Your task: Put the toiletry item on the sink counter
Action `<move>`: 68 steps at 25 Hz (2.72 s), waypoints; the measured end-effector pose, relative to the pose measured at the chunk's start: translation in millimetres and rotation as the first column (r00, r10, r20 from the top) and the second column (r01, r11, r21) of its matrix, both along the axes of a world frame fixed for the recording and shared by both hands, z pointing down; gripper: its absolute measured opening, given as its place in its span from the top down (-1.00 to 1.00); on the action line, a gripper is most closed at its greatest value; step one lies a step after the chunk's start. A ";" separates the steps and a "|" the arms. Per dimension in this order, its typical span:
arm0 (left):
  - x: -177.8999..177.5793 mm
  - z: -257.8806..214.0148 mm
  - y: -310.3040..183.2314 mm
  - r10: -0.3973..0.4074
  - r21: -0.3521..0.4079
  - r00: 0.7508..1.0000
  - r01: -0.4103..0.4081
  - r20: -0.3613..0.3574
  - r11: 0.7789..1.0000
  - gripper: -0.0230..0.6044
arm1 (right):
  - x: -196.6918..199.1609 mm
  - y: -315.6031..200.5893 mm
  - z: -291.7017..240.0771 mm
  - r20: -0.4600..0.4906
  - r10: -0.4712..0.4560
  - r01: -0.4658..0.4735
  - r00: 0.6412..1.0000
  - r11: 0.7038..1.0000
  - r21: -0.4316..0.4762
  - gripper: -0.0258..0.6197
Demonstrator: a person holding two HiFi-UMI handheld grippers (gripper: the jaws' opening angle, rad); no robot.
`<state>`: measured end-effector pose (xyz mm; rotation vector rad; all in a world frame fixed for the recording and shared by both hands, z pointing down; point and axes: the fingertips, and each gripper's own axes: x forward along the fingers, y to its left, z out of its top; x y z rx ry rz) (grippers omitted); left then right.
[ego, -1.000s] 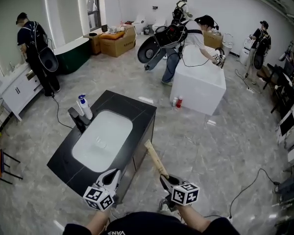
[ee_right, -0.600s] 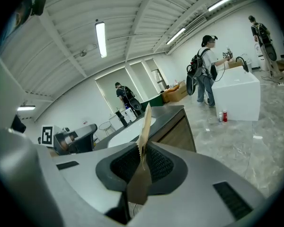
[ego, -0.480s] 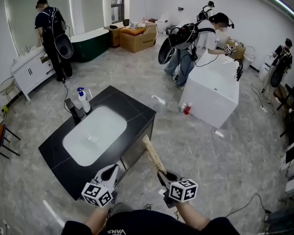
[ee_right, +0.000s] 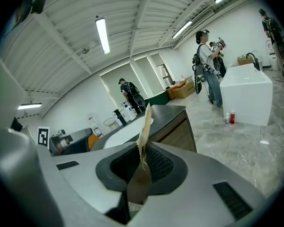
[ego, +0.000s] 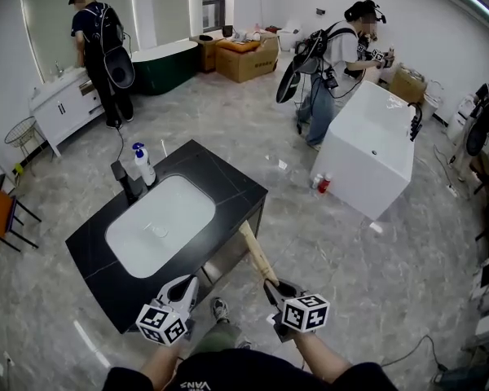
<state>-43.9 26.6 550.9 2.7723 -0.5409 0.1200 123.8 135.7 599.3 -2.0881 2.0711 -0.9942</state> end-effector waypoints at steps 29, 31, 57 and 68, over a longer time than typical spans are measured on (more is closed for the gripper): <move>47.4 11.8 -220.0 -0.033 0.032 0.999 0.032 0.026 0.999 0.91 | 61.8 -291.7 35.9 -0.099 -0.098 0.088 0.990 0.992 -0.093 0.80; 48.9 14.6 -223.8 -0.044 0.024 0.999 0.044 0.032 0.999 0.91 | 65.1 -304.5 37.8 -0.101 -0.112 0.102 0.989 0.990 -0.100 0.80; 64.8 24.0 -283.4 -0.360 0.014 0.931 0.360 0.055 0.933 0.91 | 79.8 -451.0 76.0 -0.090 -0.403 0.380 0.911 0.904 -0.196 0.80; 54.2 30.6 -288.6 -0.426 -0.005 0.901 0.428 0.082 0.904 0.91 | 70.0 -485.9 93.2 -0.076 -0.461 0.430 0.884 0.866 -0.255 0.79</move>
